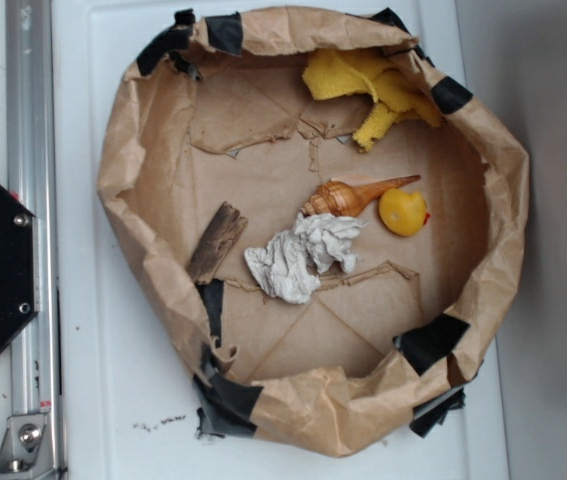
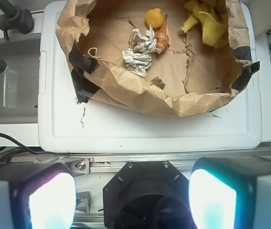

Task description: Grab the wood chip.

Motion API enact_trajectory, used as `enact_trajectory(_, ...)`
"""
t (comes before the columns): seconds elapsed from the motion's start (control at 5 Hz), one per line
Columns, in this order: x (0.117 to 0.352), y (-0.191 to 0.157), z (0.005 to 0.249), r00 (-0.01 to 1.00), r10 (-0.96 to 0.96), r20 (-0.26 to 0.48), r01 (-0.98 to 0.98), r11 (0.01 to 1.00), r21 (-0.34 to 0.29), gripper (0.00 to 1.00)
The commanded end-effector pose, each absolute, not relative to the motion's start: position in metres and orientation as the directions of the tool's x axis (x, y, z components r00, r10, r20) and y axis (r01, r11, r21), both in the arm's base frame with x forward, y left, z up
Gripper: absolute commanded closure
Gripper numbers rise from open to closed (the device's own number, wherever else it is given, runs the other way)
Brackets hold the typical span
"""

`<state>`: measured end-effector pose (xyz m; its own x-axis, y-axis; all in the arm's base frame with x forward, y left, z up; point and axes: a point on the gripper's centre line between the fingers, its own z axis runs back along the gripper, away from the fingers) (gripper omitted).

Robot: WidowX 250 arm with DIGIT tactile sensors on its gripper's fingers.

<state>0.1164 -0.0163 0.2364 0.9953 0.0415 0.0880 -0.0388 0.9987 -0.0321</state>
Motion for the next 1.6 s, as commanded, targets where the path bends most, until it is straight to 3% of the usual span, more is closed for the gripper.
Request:
enact_trajectory(0.0,0.116,-0.016,0.236,0.995,0.041,0.088,-0.039,0.999,-0.032,0.0)
enact_trajectory(0.2,0.159,-0.018,0.231,0.985,0.125,0.115,-0.112,0.987,-0.116,0.0)
enact_trajectory(0.4,0.184,-0.009,0.225,0.972,0.199,0.123,-0.184,0.975,-0.121,0.0)
enact_trajectory(0.8,0.206,0.021,0.169,0.908,0.41,0.084,-0.405,0.911,-0.077,0.0)
enact_trajectory(1.2,0.232,0.027,0.11,0.877,0.48,-0.01,-0.48,0.877,0.028,0.0)
enact_trajectory(1.4,0.232,0.023,0.092,0.87,0.489,-0.064,-0.49,0.872,-0.003,0.0)
